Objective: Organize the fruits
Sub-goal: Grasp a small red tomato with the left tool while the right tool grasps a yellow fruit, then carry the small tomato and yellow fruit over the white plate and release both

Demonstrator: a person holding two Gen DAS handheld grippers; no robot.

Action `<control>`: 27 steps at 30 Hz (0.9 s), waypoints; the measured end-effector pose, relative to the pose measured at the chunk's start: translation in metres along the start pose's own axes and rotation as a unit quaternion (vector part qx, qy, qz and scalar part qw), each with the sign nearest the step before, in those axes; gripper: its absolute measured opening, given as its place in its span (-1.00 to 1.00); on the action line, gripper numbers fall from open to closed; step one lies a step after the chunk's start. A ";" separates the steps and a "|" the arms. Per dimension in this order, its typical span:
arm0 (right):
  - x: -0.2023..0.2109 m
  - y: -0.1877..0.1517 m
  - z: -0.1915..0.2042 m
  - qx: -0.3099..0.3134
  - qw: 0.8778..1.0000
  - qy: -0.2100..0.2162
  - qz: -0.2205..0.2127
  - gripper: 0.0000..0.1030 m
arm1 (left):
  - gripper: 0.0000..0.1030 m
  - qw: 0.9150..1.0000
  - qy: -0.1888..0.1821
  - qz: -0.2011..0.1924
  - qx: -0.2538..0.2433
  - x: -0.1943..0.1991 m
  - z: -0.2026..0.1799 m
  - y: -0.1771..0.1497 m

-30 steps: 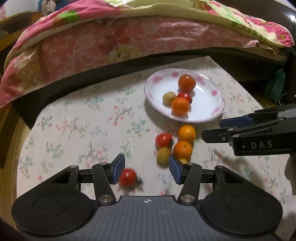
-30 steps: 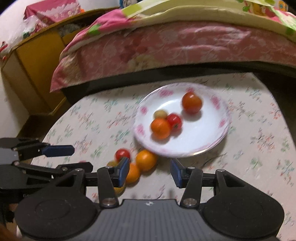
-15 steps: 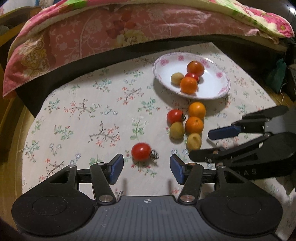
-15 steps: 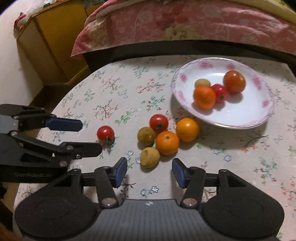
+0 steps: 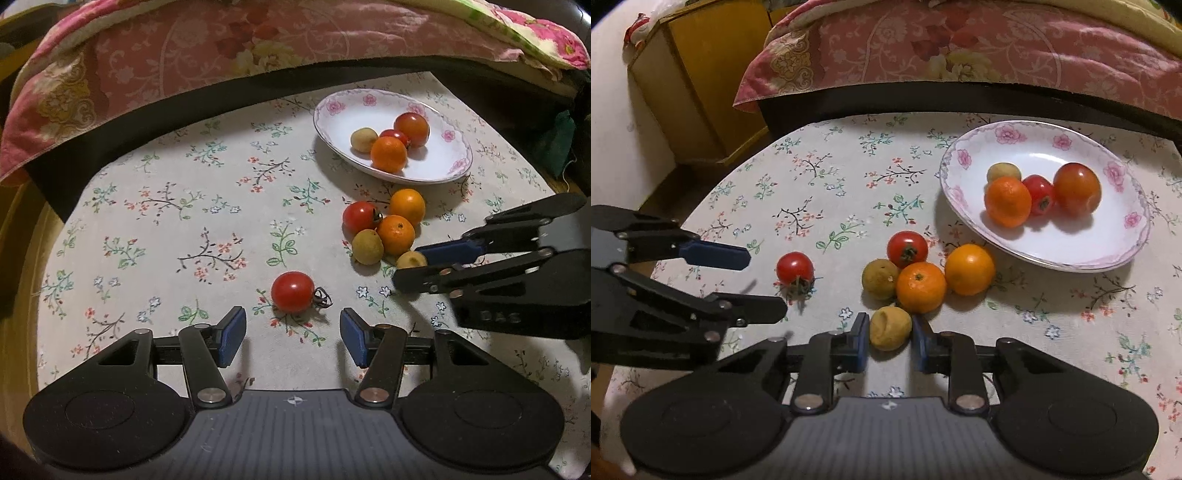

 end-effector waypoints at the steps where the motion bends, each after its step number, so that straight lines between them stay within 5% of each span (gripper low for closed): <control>1: 0.003 0.000 -0.001 0.000 1.000 0.000 -0.001 -0.61 | 0.24 1.000 0.001 0.000 -0.001 -0.003 -0.001 0.001; 10: 0.026 -0.002 -0.010 -0.025 1.000 0.015 -0.008 -0.61 | 0.18 1.000 0.021 0.000 0.007 -0.024 -0.001 0.007; 14: 0.025 -0.003 -0.012 -0.026 1.000 0.016 -0.002 -0.61 | -0.13 1.000 0.017 -0.005 0.007 -0.024 -0.005 0.011; 17: 0.022 -0.004 -0.014 -0.027 1.000 0.014 0.004 -0.61 | -0.15 1.000 0.020 -0.008 -0.004 -0.023 -0.009 0.011; 27: 0.027 -0.017 -0.014 -0.011 1.000 0.004 0.018 -0.61 | -0.16 0.999 -0.028 -0.002 -0.029 -0.002 -0.034 -0.006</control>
Point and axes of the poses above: each gripper's, at about its wrist camera, not at the fingertips, and x roughly against the way its jaws point, z to its left, y to its top, the point moved 1 cm from there along -x, roughly the way its jaws point, and after that the axes turned 2 degrees about x, right-handed, at the moved point
